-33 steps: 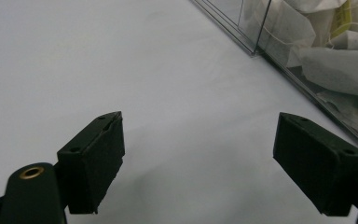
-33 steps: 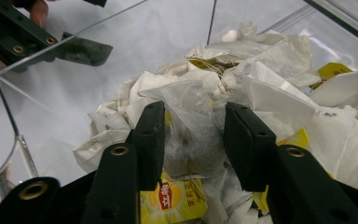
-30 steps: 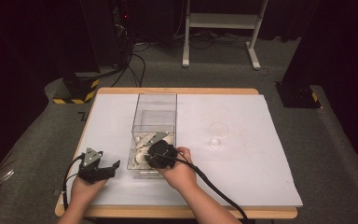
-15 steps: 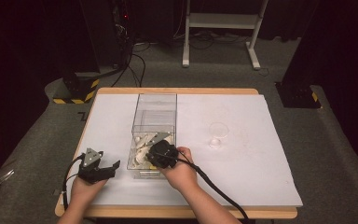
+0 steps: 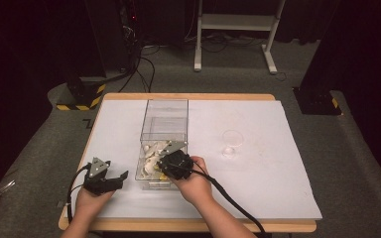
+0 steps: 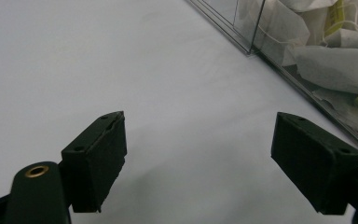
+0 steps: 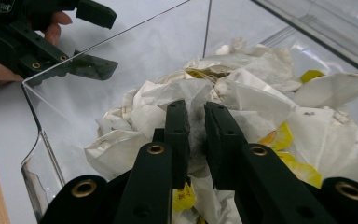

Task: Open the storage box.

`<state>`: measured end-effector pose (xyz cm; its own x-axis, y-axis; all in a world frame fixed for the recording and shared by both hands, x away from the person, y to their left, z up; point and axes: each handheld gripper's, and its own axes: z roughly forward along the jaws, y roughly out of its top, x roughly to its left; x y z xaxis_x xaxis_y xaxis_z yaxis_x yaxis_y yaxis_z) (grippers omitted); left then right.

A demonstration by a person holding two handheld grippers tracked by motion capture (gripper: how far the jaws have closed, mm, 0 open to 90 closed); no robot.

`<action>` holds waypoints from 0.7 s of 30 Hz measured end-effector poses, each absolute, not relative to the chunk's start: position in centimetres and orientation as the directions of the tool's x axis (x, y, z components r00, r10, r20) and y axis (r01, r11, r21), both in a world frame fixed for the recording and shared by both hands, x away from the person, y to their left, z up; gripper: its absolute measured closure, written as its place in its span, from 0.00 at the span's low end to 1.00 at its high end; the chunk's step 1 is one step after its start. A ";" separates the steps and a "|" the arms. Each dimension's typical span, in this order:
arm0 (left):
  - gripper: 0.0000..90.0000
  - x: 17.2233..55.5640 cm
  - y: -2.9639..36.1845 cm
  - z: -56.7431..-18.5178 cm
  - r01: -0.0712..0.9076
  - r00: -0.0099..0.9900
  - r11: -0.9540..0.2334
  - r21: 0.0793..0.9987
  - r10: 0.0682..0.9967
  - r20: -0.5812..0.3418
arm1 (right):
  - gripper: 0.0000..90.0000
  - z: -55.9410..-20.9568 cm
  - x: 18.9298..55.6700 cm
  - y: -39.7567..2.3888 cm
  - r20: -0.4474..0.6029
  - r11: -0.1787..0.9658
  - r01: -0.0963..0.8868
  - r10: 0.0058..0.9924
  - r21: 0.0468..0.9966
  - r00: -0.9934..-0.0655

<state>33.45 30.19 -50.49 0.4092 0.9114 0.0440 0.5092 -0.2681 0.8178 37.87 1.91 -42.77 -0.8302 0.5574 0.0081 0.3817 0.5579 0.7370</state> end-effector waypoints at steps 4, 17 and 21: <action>0.21 33.4 30.2 -50.5 0.508 0.409 -0.265 0.819 0.912 0.042 | 0.89 -42.5 37.8 1.5 0.010 0.545 0.379 0.562 0.748 -0.827; 0.21 33.4 30.2 -50.5 0.503 0.411 -0.267 0.822 0.910 0.045 | 0.89 -42.0 37.6 1.0 0.032 0.496 0.374 0.568 0.784 -0.822; 0.21 33.4 30.2 -50.5 0.504 0.412 -0.266 0.822 0.910 0.042 | 0.89 -41.8 37.5 1.0 0.035 0.487 0.368 0.565 0.792 -0.824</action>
<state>33.44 30.15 -50.51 0.4117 0.9104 0.0418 0.5037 -0.2656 0.8220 37.50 1.03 -41.82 -0.8244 0.5649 0.0351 0.3677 0.4874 0.7920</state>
